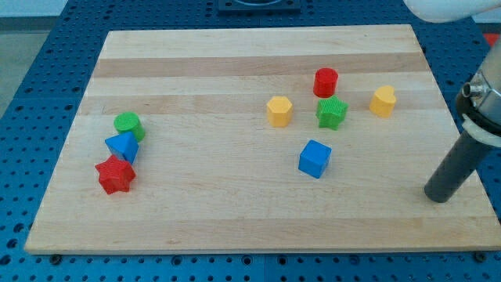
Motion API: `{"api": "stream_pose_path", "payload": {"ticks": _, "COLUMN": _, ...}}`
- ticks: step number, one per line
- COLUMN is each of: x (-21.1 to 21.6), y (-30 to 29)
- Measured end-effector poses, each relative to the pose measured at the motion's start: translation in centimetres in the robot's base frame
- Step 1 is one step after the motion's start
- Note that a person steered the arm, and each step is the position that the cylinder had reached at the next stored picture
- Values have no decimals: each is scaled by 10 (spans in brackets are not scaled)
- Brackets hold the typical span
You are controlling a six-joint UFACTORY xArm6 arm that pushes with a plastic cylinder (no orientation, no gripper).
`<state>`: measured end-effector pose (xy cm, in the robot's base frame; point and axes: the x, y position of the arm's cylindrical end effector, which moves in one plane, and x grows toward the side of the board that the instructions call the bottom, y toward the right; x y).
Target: Place the cube diagonally top right to the red star
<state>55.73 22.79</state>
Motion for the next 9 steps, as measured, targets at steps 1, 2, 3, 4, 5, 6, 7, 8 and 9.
{"api": "stream_pose_path", "payload": {"ticks": 1, "x": 0, "y": 0}}
{"api": "stream_pose_path", "payload": {"ticks": 2, "x": 0, "y": 0}}
{"api": "stream_pose_path", "payload": {"ticks": 3, "x": -4, "y": -5}}
{"api": "stream_pose_path", "payload": {"ticks": 4, "x": -23, "y": -14}}
{"api": "stream_pose_path", "payload": {"ticks": 5, "x": -38, "y": -41}}
{"api": "stream_pose_path", "payload": {"ticks": 6, "x": -38, "y": -60}}
{"api": "stream_pose_path", "payload": {"ticks": 7, "x": -38, "y": -68}}
{"api": "stream_pose_path", "payload": {"ticks": 8, "x": -38, "y": -69}}
{"api": "stream_pose_path", "payload": {"ticks": 9, "x": -38, "y": -78}}
